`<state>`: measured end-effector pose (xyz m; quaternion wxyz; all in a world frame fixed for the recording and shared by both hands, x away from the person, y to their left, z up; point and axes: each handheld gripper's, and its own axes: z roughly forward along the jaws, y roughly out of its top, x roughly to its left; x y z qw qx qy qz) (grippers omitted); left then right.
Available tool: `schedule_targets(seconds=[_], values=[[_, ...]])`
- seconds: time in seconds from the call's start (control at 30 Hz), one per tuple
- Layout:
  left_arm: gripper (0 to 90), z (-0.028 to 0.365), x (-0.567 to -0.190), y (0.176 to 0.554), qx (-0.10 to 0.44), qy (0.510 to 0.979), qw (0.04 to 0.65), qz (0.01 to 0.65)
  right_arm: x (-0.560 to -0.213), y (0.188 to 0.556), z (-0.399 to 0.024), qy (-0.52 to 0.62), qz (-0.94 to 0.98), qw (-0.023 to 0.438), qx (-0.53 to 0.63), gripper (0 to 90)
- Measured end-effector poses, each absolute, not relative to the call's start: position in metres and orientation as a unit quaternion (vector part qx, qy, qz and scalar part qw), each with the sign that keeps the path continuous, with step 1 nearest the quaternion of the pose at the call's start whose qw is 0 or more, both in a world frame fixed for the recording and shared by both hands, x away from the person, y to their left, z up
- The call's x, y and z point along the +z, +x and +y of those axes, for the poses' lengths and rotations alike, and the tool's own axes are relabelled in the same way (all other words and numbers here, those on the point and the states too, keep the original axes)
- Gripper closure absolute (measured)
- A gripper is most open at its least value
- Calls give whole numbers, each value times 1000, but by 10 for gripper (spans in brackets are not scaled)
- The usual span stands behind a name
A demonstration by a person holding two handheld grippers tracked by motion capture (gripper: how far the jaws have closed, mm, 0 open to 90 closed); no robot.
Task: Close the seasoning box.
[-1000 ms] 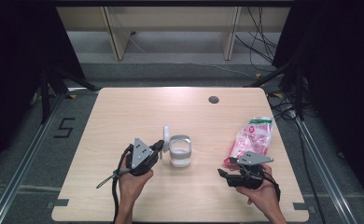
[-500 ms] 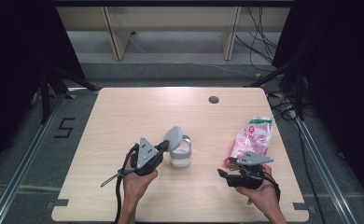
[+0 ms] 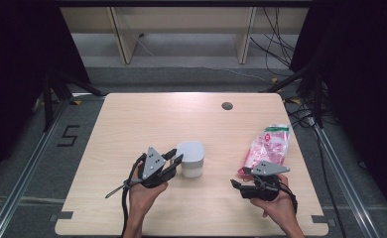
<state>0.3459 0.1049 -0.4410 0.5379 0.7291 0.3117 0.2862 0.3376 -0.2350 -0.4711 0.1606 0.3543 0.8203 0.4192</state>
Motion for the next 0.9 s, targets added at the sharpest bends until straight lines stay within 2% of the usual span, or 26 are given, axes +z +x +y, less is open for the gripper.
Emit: schedule_targets(seconds=[0.13, 0.37, 0.47, 0.67, 0.9], values=[[515, 105, -441, 343, 282, 731, 534, 317, -472, 339, -235, 344, 825, 153, 422, 361], [396, 102, -444, 336, 272, 736, 535, 314, -472, 339, -234, 349, 822, 161, 420, 361], [361, 102, -445, 333, 259, 730, 548, 317, -472, 338, -233, 359, 821, 151, 418, 361], [315, 106, -447, 330, 267, 727, 547, 319, -473, 341, -233, 348, 823, 158, 420, 361], [294, 108, -451, 326, 262, 732, 542, 321, -473, 342, -232, 342, 826, 152, 421, 361]])
